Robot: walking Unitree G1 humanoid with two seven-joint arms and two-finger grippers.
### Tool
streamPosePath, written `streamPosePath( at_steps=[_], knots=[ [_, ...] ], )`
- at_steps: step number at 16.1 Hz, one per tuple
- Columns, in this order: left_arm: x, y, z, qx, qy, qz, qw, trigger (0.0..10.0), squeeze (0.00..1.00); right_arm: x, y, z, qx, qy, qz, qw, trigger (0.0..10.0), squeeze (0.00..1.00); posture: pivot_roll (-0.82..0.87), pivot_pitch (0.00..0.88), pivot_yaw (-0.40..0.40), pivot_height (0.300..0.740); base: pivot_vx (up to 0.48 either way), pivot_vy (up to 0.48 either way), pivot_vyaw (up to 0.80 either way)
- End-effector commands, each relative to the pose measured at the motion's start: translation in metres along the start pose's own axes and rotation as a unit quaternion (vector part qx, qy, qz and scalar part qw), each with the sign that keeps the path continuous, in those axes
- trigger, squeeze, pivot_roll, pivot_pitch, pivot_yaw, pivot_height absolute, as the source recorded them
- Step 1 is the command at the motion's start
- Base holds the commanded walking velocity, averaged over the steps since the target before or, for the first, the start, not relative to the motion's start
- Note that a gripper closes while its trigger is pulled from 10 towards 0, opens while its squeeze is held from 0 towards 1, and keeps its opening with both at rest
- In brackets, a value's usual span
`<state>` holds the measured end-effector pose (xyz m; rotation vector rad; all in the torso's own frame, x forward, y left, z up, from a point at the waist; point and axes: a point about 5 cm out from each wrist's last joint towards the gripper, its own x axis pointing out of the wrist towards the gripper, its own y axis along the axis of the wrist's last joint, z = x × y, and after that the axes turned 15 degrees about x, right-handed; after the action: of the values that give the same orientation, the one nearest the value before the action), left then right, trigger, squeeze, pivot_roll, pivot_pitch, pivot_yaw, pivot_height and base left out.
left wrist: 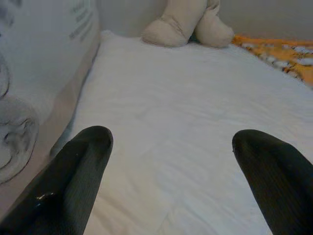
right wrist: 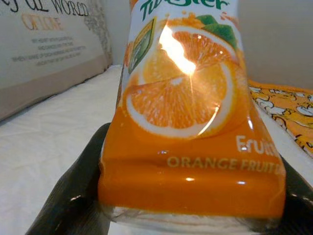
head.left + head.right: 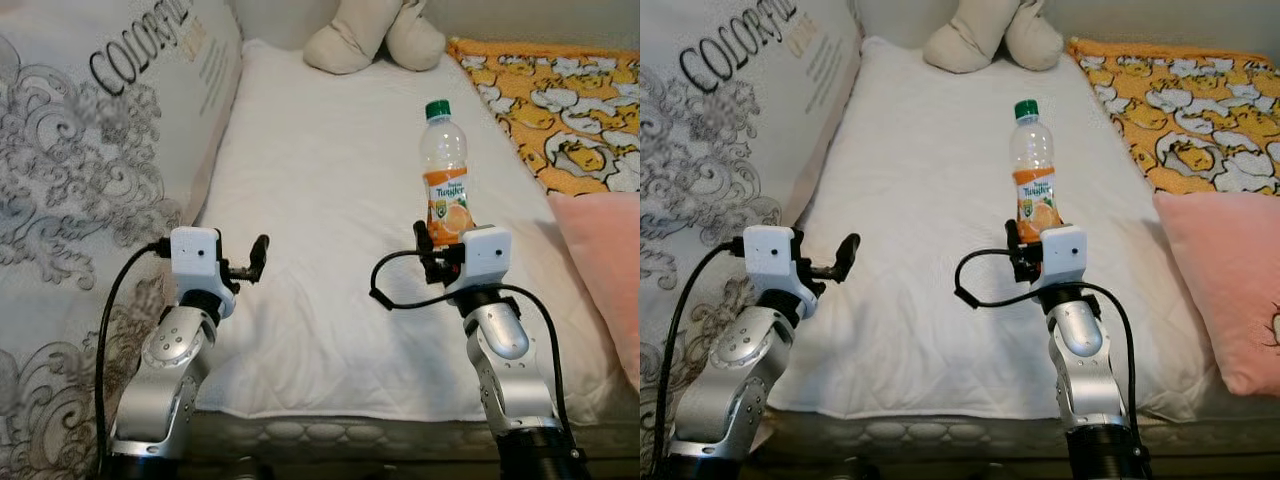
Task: Clean up the room
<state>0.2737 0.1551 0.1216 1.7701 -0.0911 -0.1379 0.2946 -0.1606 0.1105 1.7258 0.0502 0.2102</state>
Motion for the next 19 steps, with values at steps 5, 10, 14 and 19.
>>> streamPosePath(
  at_steps=[5,10,14,19],
  knots=[
    [0.0,0.001,0.01,-0.001,-0.026,0.019,0.999,10.0,0.0,0.0,-0.003,0.009,-0.005,-0.014,-0.019,1.0,0.0,0.0,-0.09,0.0,0.014,0.74,0.0,-0.48,0.0],
    [0.013,-0.002,0.01,0.01,-0.004,0.0,1.0,10.0,0.0,0.009,-0.009,0.009,0.059,-0.031,-0.039,0.997,0.0,0.0,-0.09,0.0,0.004,0.74,0.0,0.0,0.0],
    [0.025,0.003,0.019,0.024,-0.021,0.003,0.999,10.0,0.0,0.007,-0.015,0.004,0.074,-0.042,-0.042,0.995,0.0,0.0,-0.08,0.0,-0.004,0.74,0.0,0.0,0.0],
    [0.028,0.007,0.018,0.011,-0.017,0.006,1.0,10.0,0.0,0.008,-0.019,-0.002,0.079,-0.034,-0.049,0.995,0.0,0.0,-0.08,0.0,0.002,0.74,-0.055,0.0,0.0]
  ],
)
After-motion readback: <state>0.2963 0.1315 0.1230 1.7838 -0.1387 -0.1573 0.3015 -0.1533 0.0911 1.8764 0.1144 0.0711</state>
